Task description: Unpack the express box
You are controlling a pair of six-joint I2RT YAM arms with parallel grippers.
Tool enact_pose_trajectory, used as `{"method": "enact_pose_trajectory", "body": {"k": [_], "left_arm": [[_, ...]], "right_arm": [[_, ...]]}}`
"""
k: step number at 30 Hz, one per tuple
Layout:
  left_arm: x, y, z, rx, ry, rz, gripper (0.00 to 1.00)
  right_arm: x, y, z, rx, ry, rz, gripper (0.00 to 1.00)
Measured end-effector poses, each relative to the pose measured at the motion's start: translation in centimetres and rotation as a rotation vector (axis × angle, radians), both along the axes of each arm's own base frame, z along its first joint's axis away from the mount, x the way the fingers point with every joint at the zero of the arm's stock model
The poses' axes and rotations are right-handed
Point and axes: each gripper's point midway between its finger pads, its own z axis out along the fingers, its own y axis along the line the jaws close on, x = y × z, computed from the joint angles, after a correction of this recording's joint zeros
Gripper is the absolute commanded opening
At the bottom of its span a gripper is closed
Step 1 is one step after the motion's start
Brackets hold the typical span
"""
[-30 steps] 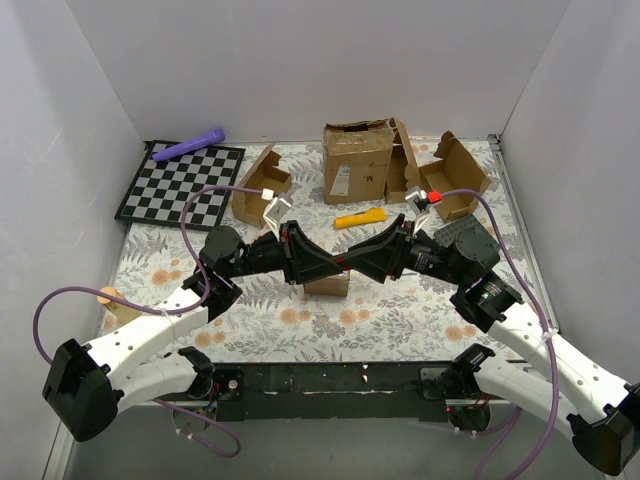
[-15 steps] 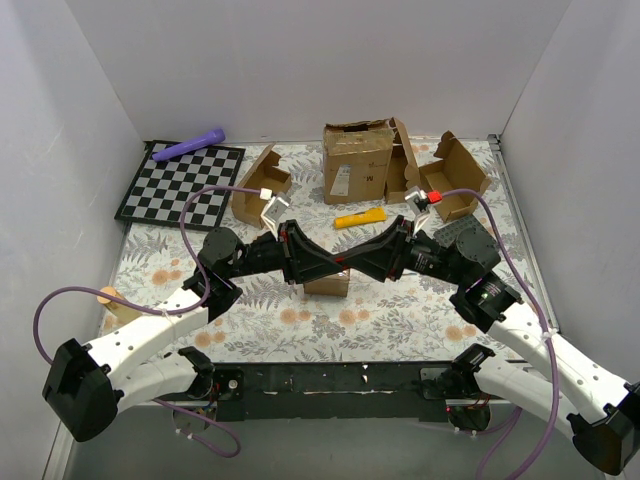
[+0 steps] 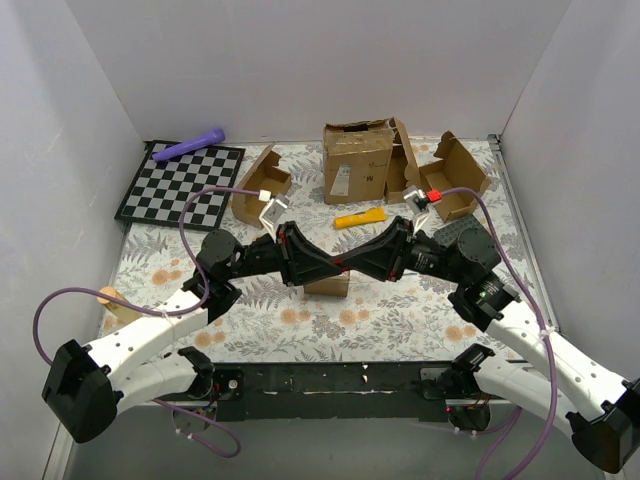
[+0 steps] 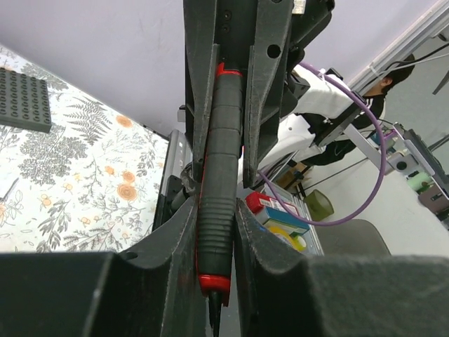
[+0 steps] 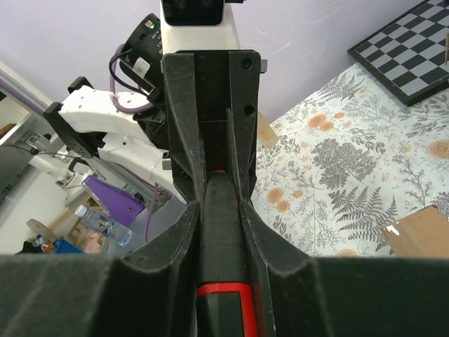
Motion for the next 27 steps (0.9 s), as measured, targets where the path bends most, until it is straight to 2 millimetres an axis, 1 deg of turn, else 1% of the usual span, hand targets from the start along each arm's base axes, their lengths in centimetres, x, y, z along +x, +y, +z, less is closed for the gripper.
{"method": "enact_pose_trajectory", "body": {"k": [1, 3, 4, 6, 7, 9, 11, 14, 16, 17, 19, 21, 22, 23, 24, 25, 26, 27], "left_arm": [[0.1, 0.0, -0.1, 0.005, 0.001, 0.004, 0.5], [0.2, -0.1, -0.5, 0.02, 0.0, 0.015, 0.67], [0.5, -0.1, -0.9, 0.038, 0.01, 0.032, 0.83], [0.9, -0.1, -1.0, 0.054, 0.004, 0.057, 0.95], [1.3, 0.0, -1.1, 0.068, 0.007, 0.082, 0.98], [2.2, 0.3, -0.8, 0.081, 0.002, 0.145, 0.98], [3.1, 0.8, -0.2, 0.088, -0.011, 0.214, 0.98], [4.4, 1.9, 1.3, 0.085, -0.041, 0.327, 0.98], [5.5, 2.8, 1.9, 0.084, -0.048, 0.412, 0.98], [6.0, 3.2, 2.0, 0.085, -0.046, 0.452, 0.98], [7.3, 4.1, 1.5, 0.103, -0.019, 0.544, 0.98], [8.6, 4.7, 0.3, 0.145, 0.021, 0.62, 0.97], [9.4, 4.9, -0.7, 0.181, 0.048, 0.658, 0.95], [10.2, 5.1, -1.9, 0.226, 0.079, 0.691, 0.93], [11.0, 5.1, -3.5, 0.284, 0.114, 0.716, 0.91], [11.6, 5.1, -4.6, 0.328, 0.137, 0.733, 0.91], [12.4, 4.9, -6.7, 0.405, 0.176, 0.753, 0.92], [12.9, 4.9, -8.3, 0.457, 0.202, 0.763, 0.93]], "right_arm": [[0.0, 0.0, -0.1, -0.003, 0.003, -0.001, 0.01], [0.4, -0.1, -0.5, -0.018, 0.01, -0.019, 0.01], [0.6, -0.2, -0.7, -0.027, 0.01, -0.031, 0.01], [1.3, -0.6, -1.4, -0.059, 0.019, -0.07, 0.01], [1.6, -0.9, -1.7, -0.08, 0.022, -0.092, 0.01], [2.0, -1.6, -1.7, -0.112, 0.014, -0.141, 0.01], [2.1, -2.5, -1.3, -0.129, -0.01, -0.184, 0.01], [2.3, -4.0, -0.5, -0.151, -0.043, -0.263, 0.01], [2.4, -5.0, -0.3, -0.163, -0.053, -0.317, 0.01], [2.6, -5.6, -0.5, -0.172, -0.05, -0.353, 0.01], [3.0, -6.6, -1.1, -0.185, -0.033, -0.418, 0.01], [3.5, -7.7, -2.3, -0.192, -0.002, -0.488, 0.01], [3.8, -8.1, -3.1, -0.199, 0.017, -0.517, 0.01], [4.2, -8.4, -4.2, -0.217, 0.048, -0.549, 0.01], [4.6, -8.8, -5.7, -0.245, 0.082, -0.58, 0.01], [4.9, -9.0, -6.6, -0.268, 0.107, -0.598, 0.01], [5.2, -9.3, -7.7, -0.295, 0.136, -0.621, 0.01], [5.5, -9.5, -8.6, -0.318, 0.156, -0.643, 0.01]]}}
